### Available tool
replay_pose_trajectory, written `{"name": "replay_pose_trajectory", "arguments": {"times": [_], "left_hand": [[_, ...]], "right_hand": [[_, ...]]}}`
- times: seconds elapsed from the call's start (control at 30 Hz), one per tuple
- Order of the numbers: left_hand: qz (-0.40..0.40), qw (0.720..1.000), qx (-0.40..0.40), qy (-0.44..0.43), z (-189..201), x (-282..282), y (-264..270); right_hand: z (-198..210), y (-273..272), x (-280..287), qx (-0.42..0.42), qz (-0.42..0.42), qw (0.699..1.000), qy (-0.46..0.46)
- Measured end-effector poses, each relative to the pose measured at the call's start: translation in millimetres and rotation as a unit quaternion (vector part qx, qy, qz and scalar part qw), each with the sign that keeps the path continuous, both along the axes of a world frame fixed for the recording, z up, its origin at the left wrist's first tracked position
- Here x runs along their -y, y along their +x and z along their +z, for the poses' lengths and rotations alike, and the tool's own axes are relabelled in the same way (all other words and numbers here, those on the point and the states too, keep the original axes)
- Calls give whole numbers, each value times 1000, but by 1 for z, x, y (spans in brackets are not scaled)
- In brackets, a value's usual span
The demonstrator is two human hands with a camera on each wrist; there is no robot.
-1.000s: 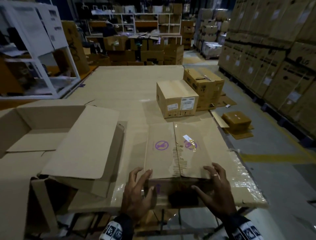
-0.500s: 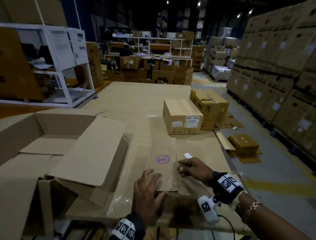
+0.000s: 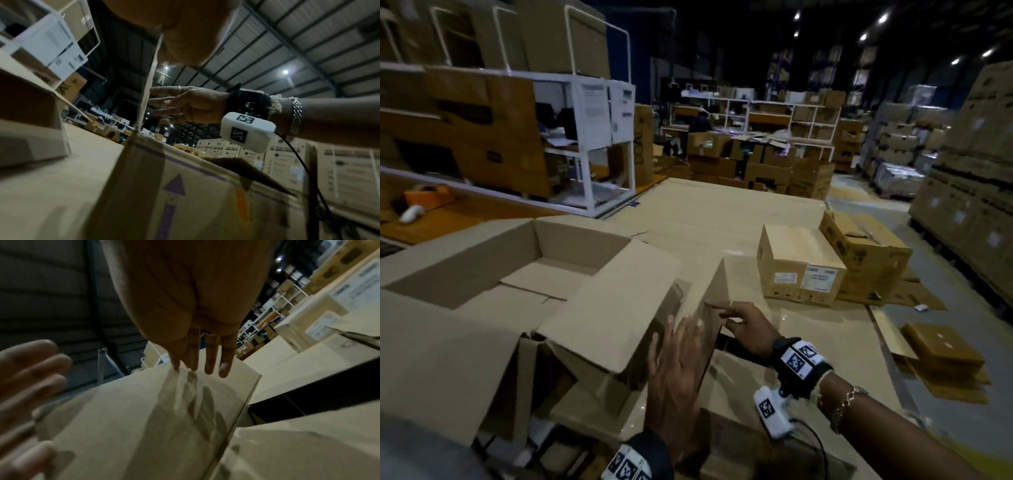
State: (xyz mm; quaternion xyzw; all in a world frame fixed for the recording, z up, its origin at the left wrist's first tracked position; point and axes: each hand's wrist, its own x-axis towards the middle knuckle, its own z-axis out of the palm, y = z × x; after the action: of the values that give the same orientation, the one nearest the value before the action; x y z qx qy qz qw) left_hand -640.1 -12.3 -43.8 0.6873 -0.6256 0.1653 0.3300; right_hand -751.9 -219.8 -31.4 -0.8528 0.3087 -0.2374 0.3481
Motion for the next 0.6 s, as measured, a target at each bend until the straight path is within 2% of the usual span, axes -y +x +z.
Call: {"name": "replay_pose_trajectory", "arguments": {"times": [0.1, 0.2, 0.27, 0.37, 0.47, 0.6], "left_hand": [[46, 982, 70, 171, -7, 1, 13], [73, 967, 79, 233, -31, 1, 23], [75, 958, 32, 275, -43, 5, 24], [87, 957, -59, 269, -47, 13, 16], [83, 950, -128, 272, -50, 21, 14], [88, 946, -158, 269, -54, 27, 9]], "right_hand": [[-6, 18, 12, -83, 44, 995, -46], [-15, 28, 25, -190, 103, 972, -93], [-20, 32, 30, -254, 147, 948, -122], [-25, 35, 34, -320, 189, 916, -150], [-26, 37, 35, -345, 192, 902, -177], [-32, 38, 34, -363, 205, 887, -198]]}}
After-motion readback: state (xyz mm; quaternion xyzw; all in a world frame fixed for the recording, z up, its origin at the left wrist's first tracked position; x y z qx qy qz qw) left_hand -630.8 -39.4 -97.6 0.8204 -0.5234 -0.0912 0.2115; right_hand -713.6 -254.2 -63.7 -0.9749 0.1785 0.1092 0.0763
